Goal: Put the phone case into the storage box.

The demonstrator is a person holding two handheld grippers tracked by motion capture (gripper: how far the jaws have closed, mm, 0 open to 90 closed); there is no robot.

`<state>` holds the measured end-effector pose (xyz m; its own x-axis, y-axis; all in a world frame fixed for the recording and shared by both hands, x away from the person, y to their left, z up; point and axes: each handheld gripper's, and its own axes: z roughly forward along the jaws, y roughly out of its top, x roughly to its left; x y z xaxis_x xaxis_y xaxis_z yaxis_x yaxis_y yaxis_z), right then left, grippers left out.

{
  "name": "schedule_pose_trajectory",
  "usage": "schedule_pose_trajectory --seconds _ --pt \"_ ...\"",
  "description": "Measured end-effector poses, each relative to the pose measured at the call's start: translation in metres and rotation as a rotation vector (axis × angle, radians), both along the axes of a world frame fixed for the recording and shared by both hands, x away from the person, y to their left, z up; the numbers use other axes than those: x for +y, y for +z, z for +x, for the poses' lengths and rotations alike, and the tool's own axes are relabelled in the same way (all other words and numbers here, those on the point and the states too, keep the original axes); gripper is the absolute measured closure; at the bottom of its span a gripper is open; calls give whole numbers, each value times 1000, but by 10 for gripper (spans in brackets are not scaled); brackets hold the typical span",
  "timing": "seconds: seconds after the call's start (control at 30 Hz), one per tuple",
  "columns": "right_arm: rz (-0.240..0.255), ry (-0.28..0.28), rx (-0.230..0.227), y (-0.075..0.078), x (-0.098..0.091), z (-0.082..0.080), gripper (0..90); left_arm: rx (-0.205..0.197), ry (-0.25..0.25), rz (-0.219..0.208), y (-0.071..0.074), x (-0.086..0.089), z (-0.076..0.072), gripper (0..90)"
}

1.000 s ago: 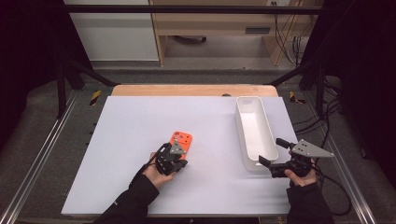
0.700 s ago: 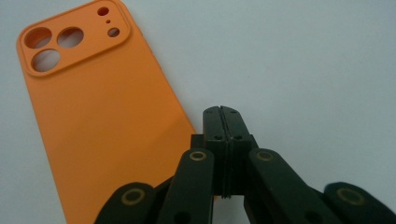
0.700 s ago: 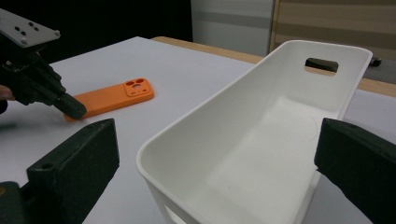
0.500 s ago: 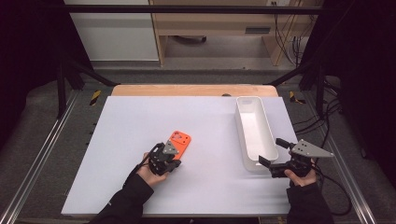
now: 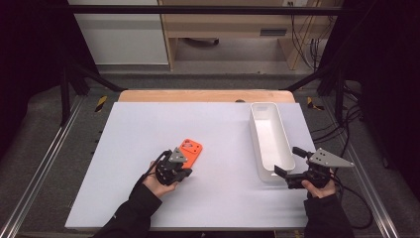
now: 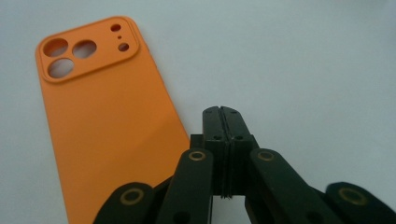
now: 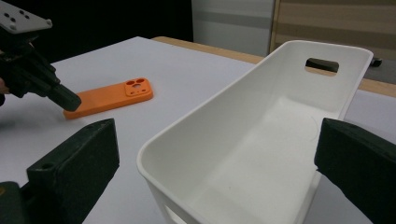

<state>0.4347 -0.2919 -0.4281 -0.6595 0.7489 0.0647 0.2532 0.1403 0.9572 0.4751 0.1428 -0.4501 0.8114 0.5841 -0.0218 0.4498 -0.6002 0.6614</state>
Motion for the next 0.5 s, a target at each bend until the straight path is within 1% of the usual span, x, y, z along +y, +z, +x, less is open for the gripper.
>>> schedule_pose_trajectory --seconds 0.07,0.1,0.13,0.17,0.23,0.27,0.3,0.33,0.37,0.4,0.43,0.47,0.5 --pt "0 1 1 0 0 0 4 -7 0 -22 4 2 0 876" --pt "-1 2 0 0 0 0 5 -14 3 -31 6 2 -1 863" --pt "0 2 0 0 0 0 4 -17 5 -37 8 3 -1 826" --pt "0 2 0 0 0 0 4 -27 7 -47 10 4 -1 826" --pt "1 2 0 0 0 0 5 -43 15 -63 14 7 -1 765" --pt "1 1 1 0 0 0 4 -45 19 -70 15 7 -1 712" --pt "1 1 1 0 0 0 4 -51 23 -79 17 9 -1 712" --pt "4 2 0 0 0 0 4 -61 28 -86 19 10 -1 655" --pt "4 2 0 0 0 0 4 -66 33 -92 20 11 -1 621" --pt "4 2 0 0 0 0 4 -73 40 -105 22 13 0 621" --pt "4 2 -1 0 0 0 5 -89 48 -114 24 15 0 573" --pt "3 1 0 1 0 0 4 -115 57 -121 26 17 0 542" --pt "4 2 1 0 0 0 4 -124 67 -134 27 19 1 498"
